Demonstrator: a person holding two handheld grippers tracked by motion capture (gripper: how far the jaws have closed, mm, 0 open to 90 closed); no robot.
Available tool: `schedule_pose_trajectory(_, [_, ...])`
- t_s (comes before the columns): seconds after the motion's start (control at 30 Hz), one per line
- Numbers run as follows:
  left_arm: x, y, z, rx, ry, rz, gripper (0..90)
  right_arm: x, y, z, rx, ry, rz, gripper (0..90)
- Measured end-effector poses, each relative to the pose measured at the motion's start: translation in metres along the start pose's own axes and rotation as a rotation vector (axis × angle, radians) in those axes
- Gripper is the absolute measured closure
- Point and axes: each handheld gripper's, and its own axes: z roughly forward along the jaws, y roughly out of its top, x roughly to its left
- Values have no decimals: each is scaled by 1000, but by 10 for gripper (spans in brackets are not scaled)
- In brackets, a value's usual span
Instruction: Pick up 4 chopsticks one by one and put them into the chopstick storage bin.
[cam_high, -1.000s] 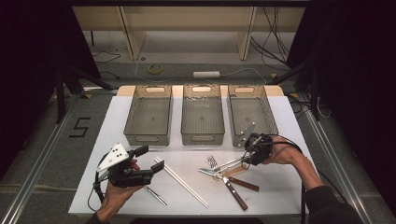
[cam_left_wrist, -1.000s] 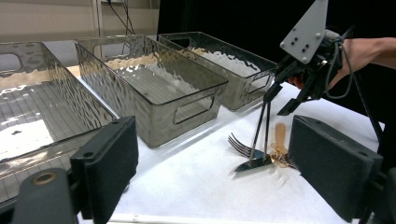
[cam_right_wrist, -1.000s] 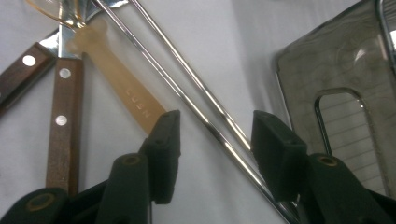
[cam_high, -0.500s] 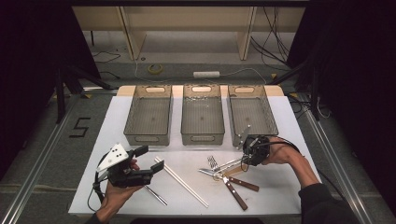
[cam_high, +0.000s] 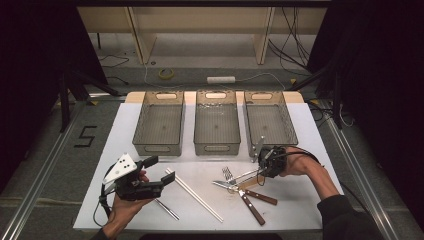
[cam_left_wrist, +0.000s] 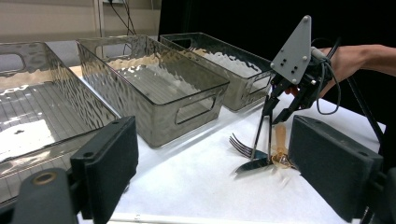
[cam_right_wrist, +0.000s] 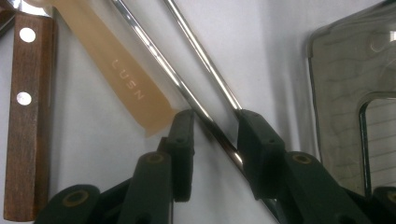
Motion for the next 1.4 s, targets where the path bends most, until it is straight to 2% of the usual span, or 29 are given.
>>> schedule_pose_trajectory(0.2, [0,0,0,0,1,-2,156,1,1,1,12,2,-13,696])
schedule_pose_trajectory(0.3, [0,0,-1,0,1,0,156,2,2,2,15,0,-46,724])
schedule_pose_trajectory(0.7, [2,0,-3,-6,7,-12,156,6,0,2,17,17,-94,799])
schedule_pose_trajectory(0.83, [2,0,-2,-6,5,-13,156,6,0,1,25,21,-130,818])
schedule_pose_trajectory(0.9, [2,0,-3,-5,2,-15,156,6,-1,2,7,19,-144,826])
schedule_pose_trajectory(1.07, [3,0,-3,-11,2,-26,156,9,-2,-1,33,26,-185,858])
schedule_pose_trajectory(1.27, [3,-1,-2,-3,4,-18,156,9,-6,-1,23,24,-219,865])
schedule_pose_trajectory(1.33, [2,-1,-1,-1,4,-13,156,10,-7,-5,-6,13,-221,867])
schedule_pose_trajectory(1.4, [1,-1,0,2,-3,-24,156,10,-7,-8,-3,9,-219,868])
